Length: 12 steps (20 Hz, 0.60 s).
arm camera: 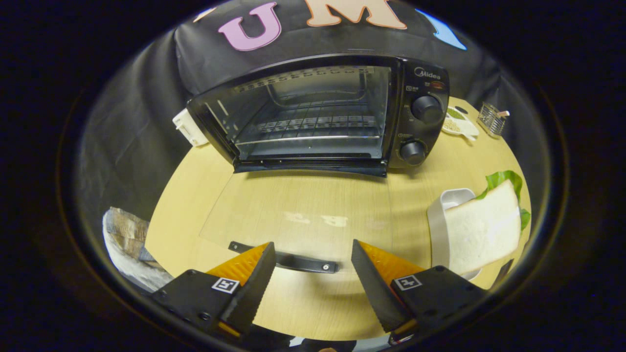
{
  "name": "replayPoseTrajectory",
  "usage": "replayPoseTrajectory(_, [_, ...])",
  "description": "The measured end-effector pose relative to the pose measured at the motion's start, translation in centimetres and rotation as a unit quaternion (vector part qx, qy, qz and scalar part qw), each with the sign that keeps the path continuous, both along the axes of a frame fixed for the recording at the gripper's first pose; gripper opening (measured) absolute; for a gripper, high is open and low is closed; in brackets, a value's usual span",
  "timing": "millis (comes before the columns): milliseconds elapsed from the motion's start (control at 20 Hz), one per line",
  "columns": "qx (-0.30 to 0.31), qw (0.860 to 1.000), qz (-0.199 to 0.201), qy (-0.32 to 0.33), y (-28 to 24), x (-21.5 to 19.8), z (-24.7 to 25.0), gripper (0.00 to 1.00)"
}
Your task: Open the toaster oven, put the food inside, and close the toaster oven door.
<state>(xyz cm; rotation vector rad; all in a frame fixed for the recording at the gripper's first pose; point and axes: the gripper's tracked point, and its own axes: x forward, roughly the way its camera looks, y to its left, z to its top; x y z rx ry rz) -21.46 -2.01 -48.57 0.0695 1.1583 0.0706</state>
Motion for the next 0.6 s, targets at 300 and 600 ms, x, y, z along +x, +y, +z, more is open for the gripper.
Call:
replayPoseTrajectory(300, [0.007, 0.996, -0.06, -0.061, -3.2, 3.4, 3.8, 0.99])
replayPoseTrajectory(600, [-0.039, 0.983, -0.099, -0.151, -10.5, 7.4, 9.1, 0.99])
